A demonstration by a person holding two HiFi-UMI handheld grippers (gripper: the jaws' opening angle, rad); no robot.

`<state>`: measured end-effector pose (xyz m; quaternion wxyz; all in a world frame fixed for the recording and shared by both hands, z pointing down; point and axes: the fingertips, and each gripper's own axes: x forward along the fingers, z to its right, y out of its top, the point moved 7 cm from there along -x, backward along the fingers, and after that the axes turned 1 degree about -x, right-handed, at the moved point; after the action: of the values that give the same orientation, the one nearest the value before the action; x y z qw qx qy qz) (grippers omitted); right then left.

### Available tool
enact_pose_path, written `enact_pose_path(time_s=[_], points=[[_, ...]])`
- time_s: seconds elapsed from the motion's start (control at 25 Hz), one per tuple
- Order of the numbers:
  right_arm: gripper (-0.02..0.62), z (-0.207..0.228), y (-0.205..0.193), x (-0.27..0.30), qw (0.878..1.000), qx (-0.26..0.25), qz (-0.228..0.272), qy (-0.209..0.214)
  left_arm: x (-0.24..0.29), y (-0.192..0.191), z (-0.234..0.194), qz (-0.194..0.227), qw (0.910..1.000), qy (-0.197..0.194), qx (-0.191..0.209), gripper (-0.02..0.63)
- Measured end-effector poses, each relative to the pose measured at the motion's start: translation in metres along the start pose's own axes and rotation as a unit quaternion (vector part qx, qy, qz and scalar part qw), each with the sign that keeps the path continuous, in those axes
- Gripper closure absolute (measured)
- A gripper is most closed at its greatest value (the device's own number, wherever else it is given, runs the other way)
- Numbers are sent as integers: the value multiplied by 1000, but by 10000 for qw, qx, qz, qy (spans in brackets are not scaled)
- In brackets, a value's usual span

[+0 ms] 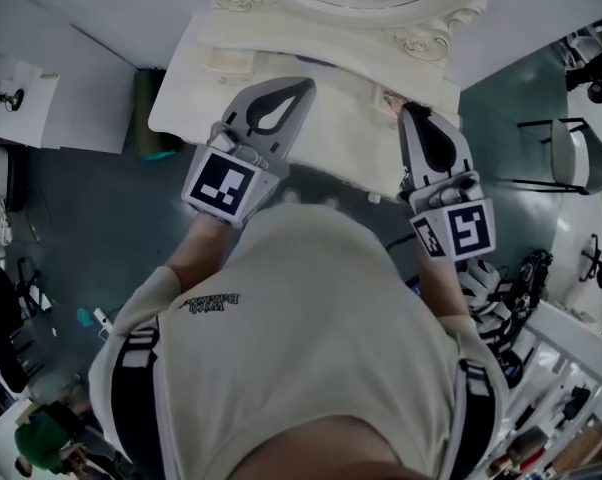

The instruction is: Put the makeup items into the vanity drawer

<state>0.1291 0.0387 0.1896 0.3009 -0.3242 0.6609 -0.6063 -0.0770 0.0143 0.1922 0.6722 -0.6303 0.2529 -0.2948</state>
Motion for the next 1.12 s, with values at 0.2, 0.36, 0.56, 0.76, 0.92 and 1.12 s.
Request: enact_pose_path(time_s=[0.2, 0.36, 0.56, 0.76, 0.92, 1.12], points=[[591, -8, 0, 1, 9999, -2, 3, 117, -14, -2, -5, 107, 9995, 268, -141, 592], [591, -14, 0, 1, 9998, -2, -6, 203, -21, -6, -4, 47, 9993, 354, -120, 592], [591, -21, -2, 1, 9995, 32, -38, 313, -29, -11, -2, -1, 9990, 444, -77, 592], [591, -26, -8, 6, 9989, 74, -136, 453, -36, -17, -4, -106, 9984, 549, -125, 592], [591, -30, -12, 15, 9980, 69, -196, 601, -42, -23, -9, -165, 9973, 687, -204, 592], [591, -32, -23, 35, 9963, -74, -401, 761, -44, -30, -22, -271, 9953, 864, -347, 592]])
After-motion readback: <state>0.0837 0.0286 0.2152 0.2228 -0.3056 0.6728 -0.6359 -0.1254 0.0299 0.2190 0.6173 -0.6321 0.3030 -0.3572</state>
